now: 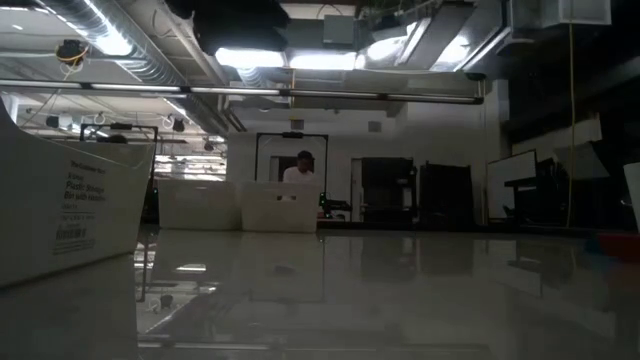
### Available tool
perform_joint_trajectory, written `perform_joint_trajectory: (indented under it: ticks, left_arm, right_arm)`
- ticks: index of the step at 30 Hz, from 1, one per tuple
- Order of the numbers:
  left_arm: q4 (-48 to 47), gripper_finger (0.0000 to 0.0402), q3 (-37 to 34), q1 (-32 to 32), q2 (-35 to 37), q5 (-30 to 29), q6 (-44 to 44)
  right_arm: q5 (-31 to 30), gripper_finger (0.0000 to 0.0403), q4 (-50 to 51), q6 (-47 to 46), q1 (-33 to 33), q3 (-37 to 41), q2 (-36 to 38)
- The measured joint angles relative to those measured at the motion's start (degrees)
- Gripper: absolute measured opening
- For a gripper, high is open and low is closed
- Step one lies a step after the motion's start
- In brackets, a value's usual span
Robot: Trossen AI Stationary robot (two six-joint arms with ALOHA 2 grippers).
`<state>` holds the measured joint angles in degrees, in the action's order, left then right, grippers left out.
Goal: Sort blocks
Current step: Put the yellow block into the bottom right white bin, then put the blue block into the top left white bin
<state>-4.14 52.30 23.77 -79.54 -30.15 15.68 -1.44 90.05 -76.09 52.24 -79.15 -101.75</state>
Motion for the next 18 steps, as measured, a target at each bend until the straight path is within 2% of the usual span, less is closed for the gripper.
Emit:
perform_joint_trajectory:
  ticks: [6, 14, 18]
  left_arm:
    - [6.3, 0.0180, -0.4, 0.1, -4.0, 0.0, -2.4]
    - [11.4, 0.0180, -0.4, 0.1, -9.0, 1.1, -4.1]
    - [11.2, 0.0180, -0.4, 0.2, -9.9, 1.1, -4.0]
  right_arm:
    - [0.0, 0.0149, -0.1, -0.4, 2.3, 1.9, 0.0]
    - [0.3, 0.0221, -0.1, -0.4, 2.0, 2.0, 0.0]
    - [4.0, 0.0247, 0.0, -0.6, 1.7, 2.0, 0.0]
